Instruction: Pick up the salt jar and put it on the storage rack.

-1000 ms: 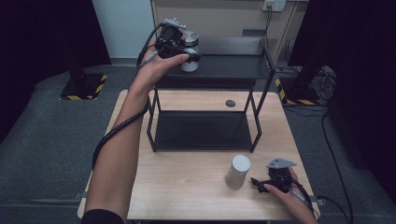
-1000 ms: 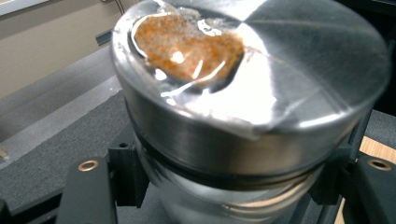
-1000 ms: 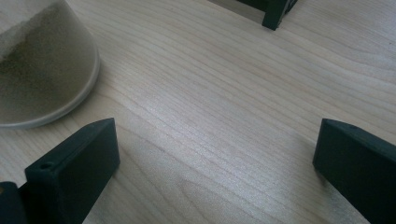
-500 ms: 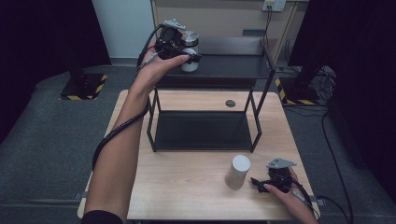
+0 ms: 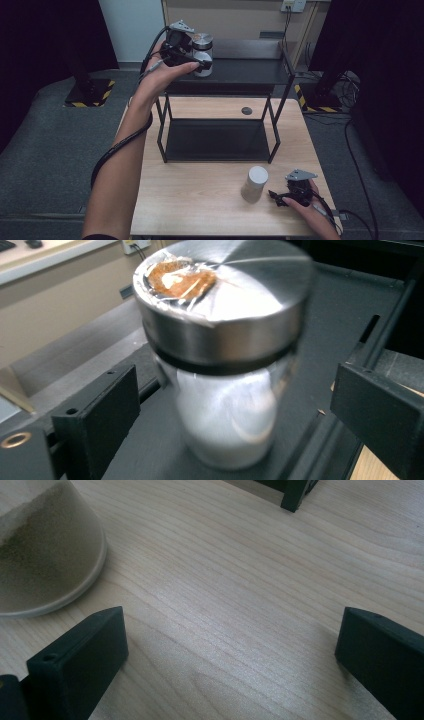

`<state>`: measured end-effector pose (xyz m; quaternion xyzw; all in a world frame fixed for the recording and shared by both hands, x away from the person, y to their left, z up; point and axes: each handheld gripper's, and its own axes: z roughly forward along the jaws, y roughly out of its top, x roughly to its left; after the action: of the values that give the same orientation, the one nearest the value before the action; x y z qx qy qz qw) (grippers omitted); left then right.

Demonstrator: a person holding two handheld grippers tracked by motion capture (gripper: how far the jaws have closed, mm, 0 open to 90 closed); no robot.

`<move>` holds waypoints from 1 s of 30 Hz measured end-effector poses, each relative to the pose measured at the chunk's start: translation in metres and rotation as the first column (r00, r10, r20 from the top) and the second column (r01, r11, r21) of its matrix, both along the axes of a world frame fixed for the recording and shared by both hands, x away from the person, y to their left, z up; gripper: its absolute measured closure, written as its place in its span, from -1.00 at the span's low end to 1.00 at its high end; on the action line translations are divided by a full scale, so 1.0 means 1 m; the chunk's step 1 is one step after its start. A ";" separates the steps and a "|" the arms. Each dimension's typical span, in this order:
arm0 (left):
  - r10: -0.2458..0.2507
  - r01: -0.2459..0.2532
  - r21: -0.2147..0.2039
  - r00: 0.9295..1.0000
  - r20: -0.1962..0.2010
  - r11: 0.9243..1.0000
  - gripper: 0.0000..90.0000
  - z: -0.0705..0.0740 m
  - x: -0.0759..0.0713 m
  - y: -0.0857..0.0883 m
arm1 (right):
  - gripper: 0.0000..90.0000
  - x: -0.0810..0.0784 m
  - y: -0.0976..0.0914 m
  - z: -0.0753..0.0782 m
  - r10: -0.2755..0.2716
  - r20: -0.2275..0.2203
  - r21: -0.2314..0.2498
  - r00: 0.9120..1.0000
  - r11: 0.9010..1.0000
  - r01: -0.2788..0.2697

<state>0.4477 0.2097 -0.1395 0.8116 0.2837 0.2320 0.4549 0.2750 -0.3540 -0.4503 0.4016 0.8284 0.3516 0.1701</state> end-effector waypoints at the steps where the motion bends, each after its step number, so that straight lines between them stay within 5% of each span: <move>1: 0.000 -0.001 0.013 1.000 0.009 1.000 -0.90 0.001 -0.005 0.000 | -0.97 0.000 0.000 0.000 0.000 0.000 0.000 1.000 1.000 0.000; 8: -0.011 0.010 0.032 0.999 0.052 0.999 -0.89 0.005 -0.040 0.013 | -0.97 0.000 0.000 0.000 0.000 0.000 0.000 1.000 1.000 0.000; 14: -0.100 0.095 0.070 0.992 0.072 0.993 -0.90 0.004 -0.065 0.022 | -0.97 0.000 0.000 0.000 0.000 0.000 0.000 1.000 1.000 0.000; 19: -0.180 0.173 0.126 0.983 0.044 0.977 -0.90 -0.003 -0.074 0.020 | -0.97 0.000 0.000 0.000 -0.002 -0.001 0.001 1.000 1.000 0.002; 25: -0.248 0.244 0.158 0.969 0.008 0.957 -0.89 -0.032 -0.082 0.011 | -0.97 0.000 0.000 0.001 -0.001 -0.003 -0.001 1.000 1.000 0.001; 30: -0.296 0.300 0.217 0.954 -0.050 0.929 -0.89 -0.064 -0.084 -0.003 | -0.97 0.000 0.000 0.001 -0.001 -0.004 -0.001 1.000 1.000 0.001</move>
<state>0.3632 0.2065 -0.2033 0.8929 0.1333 0.1840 0.3889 0.2750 -0.3539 -0.4498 0.4027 0.8285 0.3505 0.1689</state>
